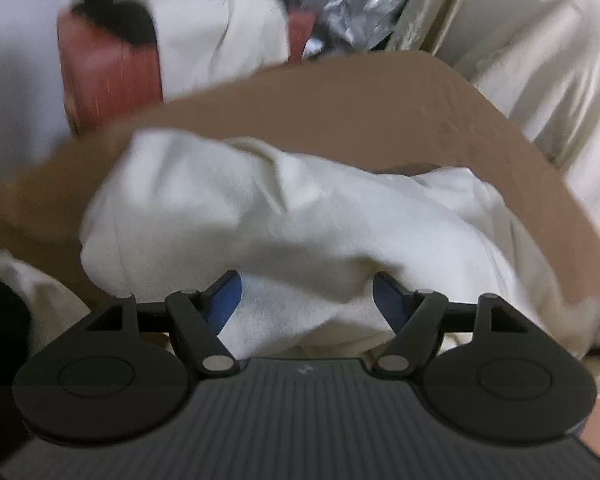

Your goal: Fold clothes

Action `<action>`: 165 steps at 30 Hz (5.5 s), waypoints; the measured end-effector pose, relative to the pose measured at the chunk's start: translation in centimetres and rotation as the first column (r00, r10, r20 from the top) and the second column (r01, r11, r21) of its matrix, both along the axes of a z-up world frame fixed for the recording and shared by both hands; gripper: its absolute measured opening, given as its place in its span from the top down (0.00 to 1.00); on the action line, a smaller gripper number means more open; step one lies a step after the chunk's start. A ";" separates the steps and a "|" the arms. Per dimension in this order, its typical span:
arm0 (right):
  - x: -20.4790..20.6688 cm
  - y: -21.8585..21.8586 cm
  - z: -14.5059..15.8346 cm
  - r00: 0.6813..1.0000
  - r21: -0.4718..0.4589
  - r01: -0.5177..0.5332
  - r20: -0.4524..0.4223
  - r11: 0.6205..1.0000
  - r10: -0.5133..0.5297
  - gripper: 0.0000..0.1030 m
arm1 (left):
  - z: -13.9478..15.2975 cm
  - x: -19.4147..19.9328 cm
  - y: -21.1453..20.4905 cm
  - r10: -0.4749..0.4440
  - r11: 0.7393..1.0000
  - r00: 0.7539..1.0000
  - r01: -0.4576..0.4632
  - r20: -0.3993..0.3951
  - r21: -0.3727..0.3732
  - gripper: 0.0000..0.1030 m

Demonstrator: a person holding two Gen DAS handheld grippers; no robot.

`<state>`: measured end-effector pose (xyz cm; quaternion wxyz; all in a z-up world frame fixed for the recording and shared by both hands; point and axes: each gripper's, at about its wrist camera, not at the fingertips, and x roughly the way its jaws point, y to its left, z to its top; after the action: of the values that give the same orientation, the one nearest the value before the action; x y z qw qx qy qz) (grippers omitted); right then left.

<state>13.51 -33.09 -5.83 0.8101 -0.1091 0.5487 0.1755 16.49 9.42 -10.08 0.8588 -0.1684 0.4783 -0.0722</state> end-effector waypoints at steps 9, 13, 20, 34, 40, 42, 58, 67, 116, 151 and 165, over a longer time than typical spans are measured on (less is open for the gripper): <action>-5.6 2.6 1.8 0.999 0.004 -0.008 0.049 1.000 0.008 0.37 | -3.9 2.4 -3.8 -0.026 0.997 1.000 0.025 0.006 0.072 0.00; -4.8 3.1 0.2 0.998 0.021 0.019 0.054 1.000 -0.020 0.35 | -4.5 2.7 -3.2 -0.007 0.999 1.000 0.007 0.004 0.042 0.00; -0.6 4.4 -2.4 0.995 0.052 0.069 0.073 0.996 -0.073 0.15 | -5.9 3.6 -2.0 0.012 1.000 1.000 -0.013 -0.023 -0.028 0.00; 1.3 3.0 -5.7 0.942 0.489 0.312 -0.047 0.815 -0.333 0.56 | -7.5 0.9 -3.1 -0.015 0.833 1.000 0.002 -0.019 -0.554 0.67; -4.5 4.6 -3.8 0.933 0.493 0.317 -0.009 0.810 -0.360 0.77 | -6.9 -2.7 -7.3 -0.089 0.755 0.996 0.081 0.020 -0.650 0.67; -6.8 5.0 -3.1 0.917 0.466 0.342 0.024 0.816 -0.398 0.80 | -6.5 -3.2 -8.1 -0.123 0.755 0.991 0.130 0.056 -0.643 0.67; -16.5 7.2 4.6 0.900 0.199 0.341 0.213 0.919 -0.381 0.44 | -3.2 -2.9 -9.7 -0.150 0.936 0.983 0.174 0.101 -0.306 0.62; -22.3 13.0 2.8 0.948 0.184 -0.063 0.318 0.981 0.001 0.35 | -2.2 -5.1 -8.7 -0.053 0.987 0.983 0.078 0.176 -0.138 0.60; -20.0 0.4 6.8 0.857 0.423 0.290 0.285 0.859 -0.430 0.70 | -1.0 -8.2 -20.3 -0.534 0.404 0.702 0.701 0.471 -0.588 0.39; -21.4 1.0 -1.5 0.809 0.511 0.443 0.127 0.737 -0.574 0.72 | -3.3 -8.2 -21.8 -0.560 0.729 0.826 0.528 0.065 -0.436 0.33; -21.0 -1.4 -1.3 0.786 0.511 0.339 0.308 0.790 -0.537 0.73 | -3.0 -7.4 -24.1 -0.549 0.697 0.811 0.578 0.203 -0.424 0.36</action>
<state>-7.48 -34.52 -7.13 0.9334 0.1691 0.3098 0.0643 9.12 -14.65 -13.04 0.7427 -0.2128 0.4487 -0.4493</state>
